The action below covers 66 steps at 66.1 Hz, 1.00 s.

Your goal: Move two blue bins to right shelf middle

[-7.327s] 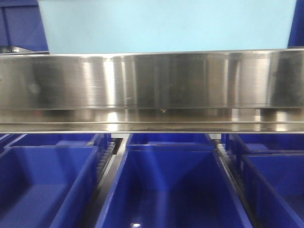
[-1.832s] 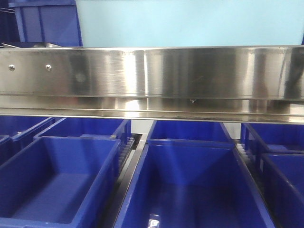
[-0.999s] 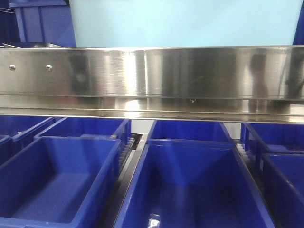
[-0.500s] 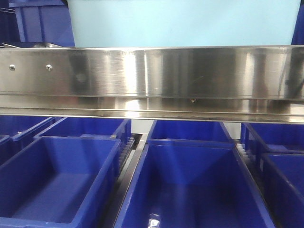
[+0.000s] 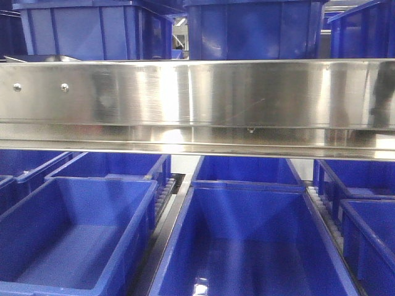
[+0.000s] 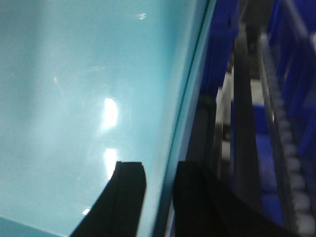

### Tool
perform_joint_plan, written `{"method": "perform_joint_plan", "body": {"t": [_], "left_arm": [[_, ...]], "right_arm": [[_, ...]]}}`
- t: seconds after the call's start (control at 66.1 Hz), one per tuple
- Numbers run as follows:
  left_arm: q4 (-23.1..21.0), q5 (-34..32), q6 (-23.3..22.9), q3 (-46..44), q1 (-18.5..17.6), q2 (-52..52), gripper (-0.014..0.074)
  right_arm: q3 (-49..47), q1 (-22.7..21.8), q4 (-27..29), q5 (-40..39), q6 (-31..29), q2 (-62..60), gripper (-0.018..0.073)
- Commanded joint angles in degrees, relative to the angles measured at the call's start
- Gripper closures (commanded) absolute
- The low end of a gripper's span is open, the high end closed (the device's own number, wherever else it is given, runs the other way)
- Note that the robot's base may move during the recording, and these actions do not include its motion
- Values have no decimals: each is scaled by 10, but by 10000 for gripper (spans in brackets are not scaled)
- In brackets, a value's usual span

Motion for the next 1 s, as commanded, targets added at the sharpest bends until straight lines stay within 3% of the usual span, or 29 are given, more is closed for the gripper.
{"method": "perform_joint_plan", "body": {"t": [0.0,0.318,0.984], "left_arm": [[-23,-61,9,-20,-3,-15,707],[-22,-33,9,-20,-3,-12,707],[-19,-43,9,-20,-3,-11,707]], "right_arm": [[-12,0,0,-70,-13,-15,713],[-12,0,0,-63,-13,-15,713],[-12,0,0,-62,-13,-15,713]]}}
